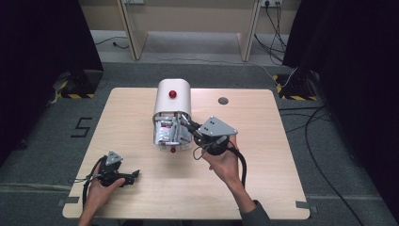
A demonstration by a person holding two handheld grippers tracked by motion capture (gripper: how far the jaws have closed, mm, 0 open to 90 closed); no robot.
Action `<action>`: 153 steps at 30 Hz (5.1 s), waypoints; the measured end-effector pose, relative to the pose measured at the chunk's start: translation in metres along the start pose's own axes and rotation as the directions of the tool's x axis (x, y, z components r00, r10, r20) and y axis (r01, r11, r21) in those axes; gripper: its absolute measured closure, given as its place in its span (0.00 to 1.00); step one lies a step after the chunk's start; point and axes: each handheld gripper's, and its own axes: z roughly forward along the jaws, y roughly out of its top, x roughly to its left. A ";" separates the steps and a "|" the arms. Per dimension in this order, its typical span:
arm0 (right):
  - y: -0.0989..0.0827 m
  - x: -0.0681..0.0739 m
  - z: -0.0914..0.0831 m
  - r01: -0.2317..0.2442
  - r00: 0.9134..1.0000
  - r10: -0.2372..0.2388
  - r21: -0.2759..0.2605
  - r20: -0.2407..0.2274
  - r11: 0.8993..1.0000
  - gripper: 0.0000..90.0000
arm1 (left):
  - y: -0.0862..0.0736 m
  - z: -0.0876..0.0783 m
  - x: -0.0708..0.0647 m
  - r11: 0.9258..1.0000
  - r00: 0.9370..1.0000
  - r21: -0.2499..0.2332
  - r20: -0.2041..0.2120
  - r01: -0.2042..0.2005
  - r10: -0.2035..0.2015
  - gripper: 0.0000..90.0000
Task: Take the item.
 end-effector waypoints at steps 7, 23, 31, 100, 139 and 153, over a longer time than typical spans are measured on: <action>0.003 -0.004 -0.009 0.001 1.000 -0.001 -0.029 0.001 1.000 0.94 | 0.000 0.000 0.000 1.000 1.000 0.000 0.000 0.000 0.000 0.00; -0.003 -0.018 -0.028 -0.008 0.999 0.009 -0.038 0.033 0.999 0.94 | 0.000 0.000 0.000 1.000 1.000 0.000 0.000 0.000 0.000 0.00; -0.008 -0.025 -0.043 -0.009 0.998 0.012 -0.051 0.057 0.999 0.94 | 0.000 0.000 0.000 1.000 1.000 0.000 0.000 0.000 0.000 0.00; -0.108 -0.082 -0.037 -0.163 0.967 0.140 0.096 0.211 0.982 0.94 | 0.000 0.000 0.000 1.000 1.000 0.000 0.000 0.002 -0.002 0.00; -0.157 -0.092 -0.011 -0.145 0.963 0.066 0.292 0.262 0.945 0.93 | 0.000 0.000 0.000 1.000 1.000 0.000 0.000 0.002 -0.002 0.00; -0.160 -0.084 -0.003 -0.133 0.972 0.063 0.309 0.228 0.942 0.92 | 0.000 0.000 0.000 1.000 1.000 0.000 0.000 0.001 -0.001 0.00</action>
